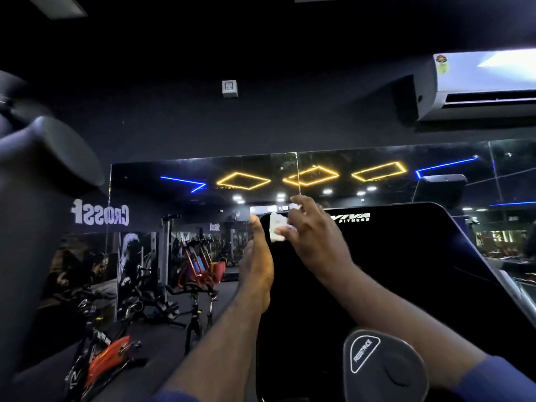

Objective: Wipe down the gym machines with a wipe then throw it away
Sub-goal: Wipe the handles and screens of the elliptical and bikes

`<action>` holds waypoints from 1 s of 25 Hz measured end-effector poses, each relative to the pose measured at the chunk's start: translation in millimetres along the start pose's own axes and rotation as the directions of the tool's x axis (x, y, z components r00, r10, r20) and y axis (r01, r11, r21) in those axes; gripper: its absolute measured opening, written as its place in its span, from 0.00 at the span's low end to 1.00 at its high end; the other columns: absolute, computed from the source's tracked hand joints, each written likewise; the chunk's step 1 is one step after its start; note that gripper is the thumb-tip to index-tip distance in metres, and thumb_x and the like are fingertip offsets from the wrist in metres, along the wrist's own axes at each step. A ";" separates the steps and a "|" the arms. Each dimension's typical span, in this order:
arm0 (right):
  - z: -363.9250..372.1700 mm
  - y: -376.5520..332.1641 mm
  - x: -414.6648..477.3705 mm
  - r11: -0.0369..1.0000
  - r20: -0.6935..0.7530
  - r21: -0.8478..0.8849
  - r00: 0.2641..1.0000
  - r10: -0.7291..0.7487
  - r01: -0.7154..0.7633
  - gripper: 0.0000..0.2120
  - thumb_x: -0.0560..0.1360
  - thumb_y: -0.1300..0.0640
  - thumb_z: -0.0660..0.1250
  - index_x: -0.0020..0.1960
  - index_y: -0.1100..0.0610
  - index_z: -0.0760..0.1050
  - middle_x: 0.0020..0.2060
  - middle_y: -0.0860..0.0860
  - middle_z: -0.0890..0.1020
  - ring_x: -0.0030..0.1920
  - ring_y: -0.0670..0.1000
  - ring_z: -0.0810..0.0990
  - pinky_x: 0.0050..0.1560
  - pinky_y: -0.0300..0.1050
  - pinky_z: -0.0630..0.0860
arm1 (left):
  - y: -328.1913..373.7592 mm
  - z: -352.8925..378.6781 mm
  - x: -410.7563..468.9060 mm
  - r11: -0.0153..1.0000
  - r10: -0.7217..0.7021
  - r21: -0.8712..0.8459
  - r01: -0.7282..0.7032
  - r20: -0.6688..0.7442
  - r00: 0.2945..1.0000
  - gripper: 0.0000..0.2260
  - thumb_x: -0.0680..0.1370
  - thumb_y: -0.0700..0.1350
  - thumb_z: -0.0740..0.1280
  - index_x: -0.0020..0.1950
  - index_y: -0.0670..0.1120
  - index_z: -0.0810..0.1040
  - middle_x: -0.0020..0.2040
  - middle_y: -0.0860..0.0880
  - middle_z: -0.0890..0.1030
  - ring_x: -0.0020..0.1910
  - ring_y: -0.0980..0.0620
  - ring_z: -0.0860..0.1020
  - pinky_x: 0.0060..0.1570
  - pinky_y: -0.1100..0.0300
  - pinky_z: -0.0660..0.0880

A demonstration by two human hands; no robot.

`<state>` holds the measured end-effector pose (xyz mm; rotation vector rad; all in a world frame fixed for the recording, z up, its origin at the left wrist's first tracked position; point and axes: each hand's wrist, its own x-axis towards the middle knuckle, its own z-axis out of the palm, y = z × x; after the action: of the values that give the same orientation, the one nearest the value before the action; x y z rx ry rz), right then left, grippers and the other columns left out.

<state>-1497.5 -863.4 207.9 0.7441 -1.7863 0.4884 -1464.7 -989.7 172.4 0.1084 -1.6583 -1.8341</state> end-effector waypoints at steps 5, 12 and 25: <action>-2.7 -4.0 -9.4 0.967 0.074 -0.157 0.979 -0.192 0.201 0.13 0.81 0.51 0.69 0.56 0.60 0.84 0.58 0.54 0.84 0.61 0.56 0.81 0.67 0.52 0.78 | 9.9 -1.6 -14.9 0.998 0.023 0.052 -0.020 -0.041 0.999 0.56 0.58 0.91 0.40 0.65 0.58 0.83 0.62 0.46 0.83 0.59 0.42 0.81 0.64 0.42 0.77; 3.0 -24.9 -7.0 0.931 0.245 -0.350 0.969 -0.019 0.107 0.33 0.85 0.44 0.39 0.85 0.60 0.44 0.82 0.61 0.60 0.83 0.57 0.57 0.83 0.57 0.45 | 11.5 -2.4 -20.6 0.998 0.050 0.040 -0.049 -0.049 0.998 0.51 0.64 0.88 0.41 0.64 0.58 0.83 0.66 0.43 0.82 0.64 0.40 0.80 0.68 0.41 0.75; 3.6 -32.8 -2.8 0.966 0.273 -0.214 0.959 -0.082 0.144 0.31 0.83 0.48 0.42 0.81 0.57 0.65 0.80 0.53 0.68 0.81 0.50 0.62 0.83 0.52 0.53 | 10.0 -0.3 -15.4 0.995 0.060 0.077 -0.058 -0.029 0.998 0.57 0.59 0.90 0.40 0.67 0.56 0.83 0.66 0.45 0.83 0.64 0.43 0.81 0.69 0.42 0.76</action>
<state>-1476.5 -888.7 203.0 0.7674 -1.9908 0.1018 -1448.4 -982.0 176.0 0.1192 -1.6922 -1.7174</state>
